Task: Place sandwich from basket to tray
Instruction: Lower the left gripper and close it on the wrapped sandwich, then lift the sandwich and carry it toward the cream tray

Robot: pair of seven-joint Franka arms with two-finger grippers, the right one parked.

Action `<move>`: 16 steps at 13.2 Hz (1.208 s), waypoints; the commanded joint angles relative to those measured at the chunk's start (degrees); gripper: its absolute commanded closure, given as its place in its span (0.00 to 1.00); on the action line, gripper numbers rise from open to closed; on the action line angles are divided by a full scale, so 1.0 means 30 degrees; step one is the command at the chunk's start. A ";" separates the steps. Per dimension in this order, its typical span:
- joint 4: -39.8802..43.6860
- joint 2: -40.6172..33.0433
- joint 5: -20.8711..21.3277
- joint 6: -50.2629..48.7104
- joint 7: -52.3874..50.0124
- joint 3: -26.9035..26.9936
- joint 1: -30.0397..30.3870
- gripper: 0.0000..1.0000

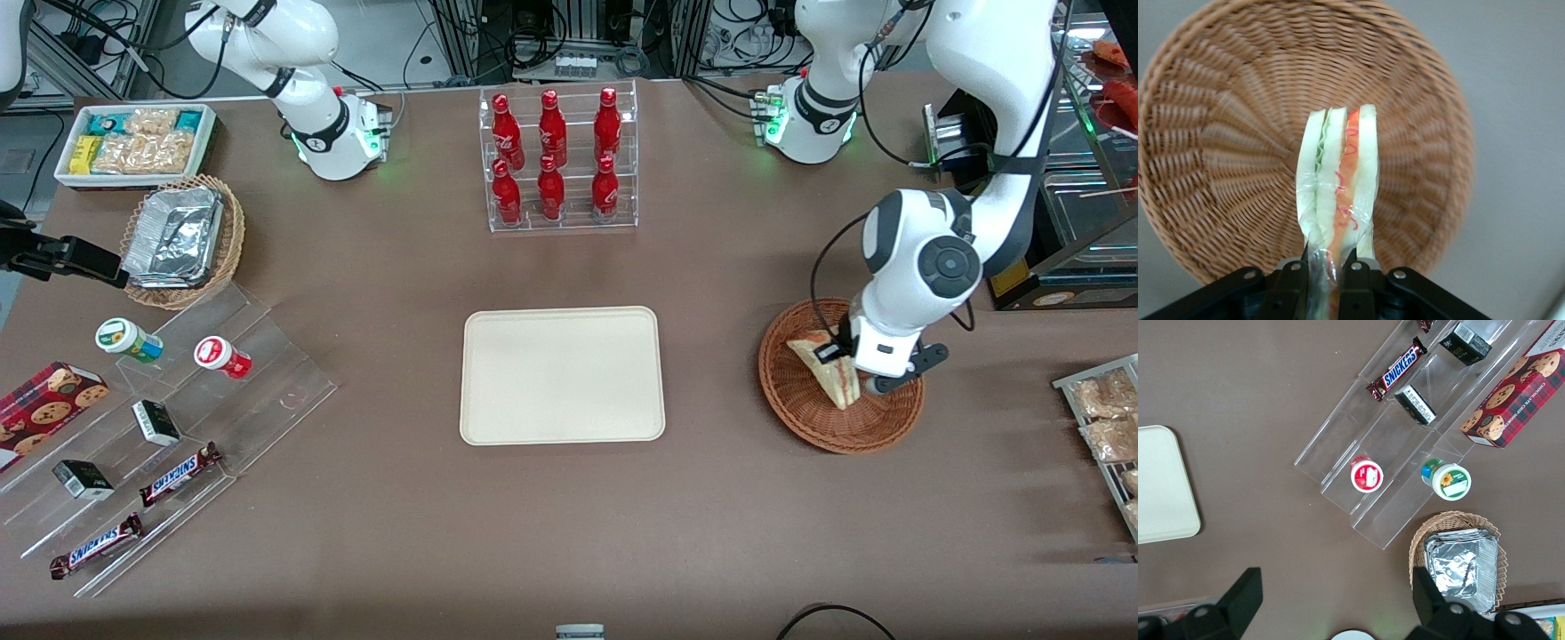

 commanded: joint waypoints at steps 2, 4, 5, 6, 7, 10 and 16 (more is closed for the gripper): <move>0.1524 -0.0279 0.0343 -0.2203 -0.0442 0.0075 -0.2340 1.00; 0.1937 -0.0249 0.0314 -0.2501 -0.0267 0.0075 -0.3309 1.00; 0.2171 -0.0162 0.0285 -0.2472 -0.0266 0.0017 -0.3922 1.00; 0.2608 0.0187 0.0284 -0.2472 -0.0237 0.0016 -0.4625 1.00; 0.3105 0.0597 0.0284 -0.2443 -0.0178 0.0016 -0.5241 1.00; 0.5329 0.2294 0.0255 -0.2530 0.0320 0.0016 -0.6942 1.00; 0.9695 0.6336 -0.0037 -0.2501 0.0672 0.0016 -0.8995 1.00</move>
